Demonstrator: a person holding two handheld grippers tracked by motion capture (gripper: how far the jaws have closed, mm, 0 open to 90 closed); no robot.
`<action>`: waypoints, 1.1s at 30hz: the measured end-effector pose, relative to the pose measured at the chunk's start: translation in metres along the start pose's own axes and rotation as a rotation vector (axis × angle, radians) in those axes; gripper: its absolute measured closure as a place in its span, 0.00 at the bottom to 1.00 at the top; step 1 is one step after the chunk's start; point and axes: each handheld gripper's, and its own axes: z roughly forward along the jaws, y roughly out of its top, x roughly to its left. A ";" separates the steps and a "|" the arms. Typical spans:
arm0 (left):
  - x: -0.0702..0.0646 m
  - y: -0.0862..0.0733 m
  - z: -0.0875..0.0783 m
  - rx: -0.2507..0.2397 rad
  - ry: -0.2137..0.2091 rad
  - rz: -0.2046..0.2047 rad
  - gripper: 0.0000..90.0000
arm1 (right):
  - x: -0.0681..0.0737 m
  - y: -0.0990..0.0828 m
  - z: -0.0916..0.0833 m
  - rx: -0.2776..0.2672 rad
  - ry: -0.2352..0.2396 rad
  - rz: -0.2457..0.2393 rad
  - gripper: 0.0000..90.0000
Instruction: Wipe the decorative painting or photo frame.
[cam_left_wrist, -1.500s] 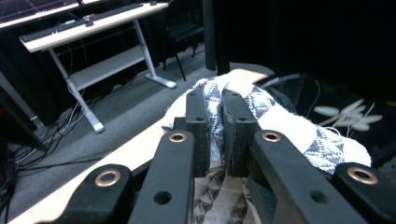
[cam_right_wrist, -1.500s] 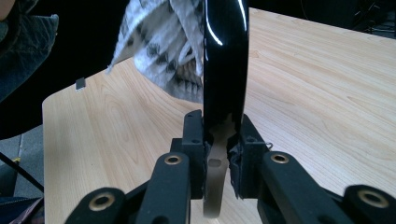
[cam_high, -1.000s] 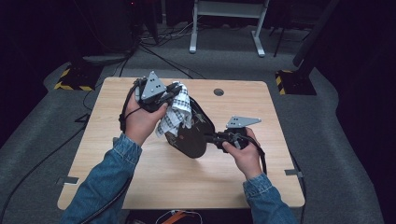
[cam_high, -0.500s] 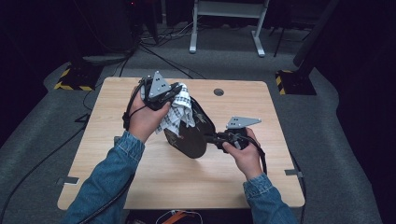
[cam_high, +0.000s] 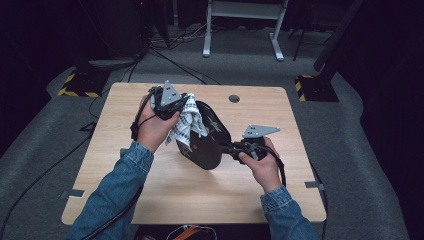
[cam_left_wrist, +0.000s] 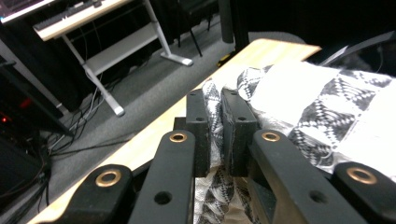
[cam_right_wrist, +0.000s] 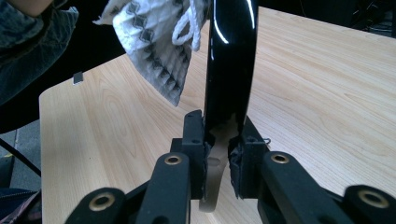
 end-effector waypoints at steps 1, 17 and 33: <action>0.000 -0.002 0.001 0.009 0.000 -0.004 0.92 | 0.000 0.000 0.000 0.000 0.000 -0.001 0.88; 0.004 -0.029 0.009 0.061 0.009 -0.027 0.93 | 0.001 0.001 0.001 -0.001 0.002 -0.004 0.88; 0.009 -0.051 0.011 0.082 0.033 -0.060 0.93 | 0.001 0.001 0.001 -0.001 0.005 -0.004 0.88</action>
